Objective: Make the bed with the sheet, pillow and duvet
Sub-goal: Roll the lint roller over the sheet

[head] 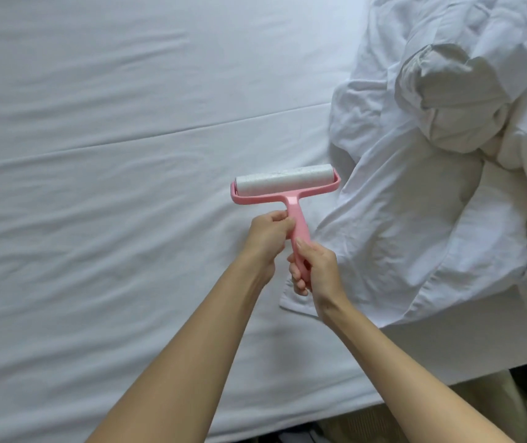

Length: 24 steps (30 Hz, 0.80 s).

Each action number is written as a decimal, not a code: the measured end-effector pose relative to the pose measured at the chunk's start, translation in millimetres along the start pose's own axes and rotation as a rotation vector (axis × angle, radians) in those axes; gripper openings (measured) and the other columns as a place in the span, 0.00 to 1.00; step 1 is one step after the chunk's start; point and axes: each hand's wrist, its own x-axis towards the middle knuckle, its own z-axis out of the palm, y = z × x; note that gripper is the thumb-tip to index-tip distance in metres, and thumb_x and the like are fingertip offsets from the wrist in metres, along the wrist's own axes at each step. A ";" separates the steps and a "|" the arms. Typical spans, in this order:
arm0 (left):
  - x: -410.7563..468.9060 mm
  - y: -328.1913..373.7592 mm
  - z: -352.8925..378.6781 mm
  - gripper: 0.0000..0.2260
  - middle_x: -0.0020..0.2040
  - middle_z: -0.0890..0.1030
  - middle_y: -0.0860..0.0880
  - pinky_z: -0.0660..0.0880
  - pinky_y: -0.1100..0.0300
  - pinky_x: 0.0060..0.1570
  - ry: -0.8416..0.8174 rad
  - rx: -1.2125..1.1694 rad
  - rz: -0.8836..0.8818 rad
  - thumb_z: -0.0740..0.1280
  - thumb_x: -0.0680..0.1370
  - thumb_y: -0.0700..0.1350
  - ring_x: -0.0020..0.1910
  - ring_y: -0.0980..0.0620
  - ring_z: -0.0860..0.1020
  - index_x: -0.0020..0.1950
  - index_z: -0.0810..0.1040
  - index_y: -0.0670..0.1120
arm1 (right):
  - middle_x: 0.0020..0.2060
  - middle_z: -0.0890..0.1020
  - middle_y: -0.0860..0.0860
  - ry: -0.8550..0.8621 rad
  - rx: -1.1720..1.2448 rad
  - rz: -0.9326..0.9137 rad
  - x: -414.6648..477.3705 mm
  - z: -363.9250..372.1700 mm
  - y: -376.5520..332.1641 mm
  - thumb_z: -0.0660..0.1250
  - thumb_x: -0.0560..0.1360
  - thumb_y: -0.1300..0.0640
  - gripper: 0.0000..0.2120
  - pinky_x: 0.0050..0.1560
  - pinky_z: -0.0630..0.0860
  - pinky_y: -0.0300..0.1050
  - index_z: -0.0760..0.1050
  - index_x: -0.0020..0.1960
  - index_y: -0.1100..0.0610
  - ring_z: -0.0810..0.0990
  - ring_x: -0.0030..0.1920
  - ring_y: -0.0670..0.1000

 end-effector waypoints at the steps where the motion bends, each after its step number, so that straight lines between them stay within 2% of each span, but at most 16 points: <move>1: -0.6 -1.8 2.6 0.07 0.43 0.78 0.45 0.70 0.62 0.43 -0.003 0.033 -0.015 0.59 0.79 0.36 0.41 0.52 0.76 0.47 0.76 0.42 | 0.21 0.67 0.51 0.025 0.020 0.019 -0.8 -3.2 0.3 0.58 0.80 0.57 0.16 0.19 0.57 0.33 0.68 0.34 0.60 0.61 0.18 0.45; 2: 0.1 -3.9 4.7 0.07 0.41 0.77 0.46 0.69 0.62 0.42 -0.007 0.061 -0.033 0.59 0.78 0.35 0.39 0.53 0.75 0.46 0.75 0.42 | 0.20 0.66 0.52 0.050 0.033 0.035 -0.6 -5.7 1.1 0.58 0.79 0.57 0.16 0.19 0.57 0.32 0.68 0.33 0.60 0.61 0.17 0.44; 5: 5.2 -10.0 9.8 0.10 0.37 0.76 0.48 0.68 0.58 0.48 -0.044 0.132 -0.106 0.59 0.76 0.32 0.38 0.53 0.74 0.40 0.74 0.44 | 0.21 0.65 0.53 0.115 0.064 0.085 2.8 -8.2 5.1 0.59 0.79 0.58 0.17 0.18 0.55 0.32 0.69 0.32 0.61 0.60 0.16 0.44; 9: 17.6 -5.7 12.6 0.13 0.36 0.76 0.47 0.70 0.57 0.48 -0.040 0.156 -0.123 0.58 0.75 0.29 0.37 0.52 0.74 0.39 0.74 0.46 | 0.21 0.65 0.51 0.178 0.103 0.108 15.8 -2.3 3.0 0.59 0.79 0.58 0.17 0.17 0.55 0.32 0.69 0.32 0.60 0.60 0.16 0.43; 14: 43.9 22.4 6.0 0.14 0.36 0.76 0.47 0.72 0.53 0.53 -0.025 0.142 -0.074 0.57 0.75 0.28 0.40 0.49 0.74 0.50 0.74 0.43 | 0.24 0.66 0.52 0.204 0.115 0.082 53.1 13.6 -15.9 0.60 0.78 0.59 0.14 0.16 0.55 0.33 0.71 0.35 0.60 0.60 0.15 0.42; 17: 66.5 44.8 -1.8 0.17 0.42 0.78 0.45 0.73 0.52 0.58 -0.004 0.145 -0.039 0.56 0.75 0.28 0.45 0.48 0.75 0.58 0.75 0.42 | 0.24 0.68 0.53 0.223 0.104 0.051 85.6 25.8 -30.2 0.61 0.78 0.58 0.14 0.17 0.57 0.34 0.72 0.35 0.60 0.62 0.16 0.43; 19: 84.0 60.3 -5.7 0.17 0.43 0.78 0.45 0.74 0.54 0.54 0.000 0.128 -0.017 0.55 0.75 0.28 0.43 0.50 0.76 0.59 0.75 0.41 | 0.25 0.68 0.53 0.231 0.082 0.027 109.3 34.1 -42.7 0.61 0.78 0.58 0.14 0.18 0.58 0.34 0.72 0.34 0.61 0.62 0.16 0.43; 22: 114.6 88.0 -5.6 0.14 0.39 0.76 0.44 0.72 0.59 0.42 0.030 0.123 0.013 0.54 0.75 0.28 0.40 0.48 0.74 0.48 0.76 0.40 | 0.25 0.69 0.53 0.243 0.057 -0.015 145.1 46.0 -65.3 0.62 0.77 0.57 0.15 0.18 0.59 0.34 0.72 0.33 0.60 0.63 0.17 0.44; 24: 135.6 108.3 -3.7 0.12 0.42 0.75 0.41 0.69 0.59 0.37 0.064 0.130 0.032 0.54 0.75 0.29 0.40 0.46 0.72 0.49 0.74 0.39 | 0.25 0.70 0.53 0.246 0.051 -0.042 167.9 54.0 -83.2 0.63 0.77 0.57 0.16 0.18 0.59 0.35 0.72 0.31 0.60 0.65 0.20 0.46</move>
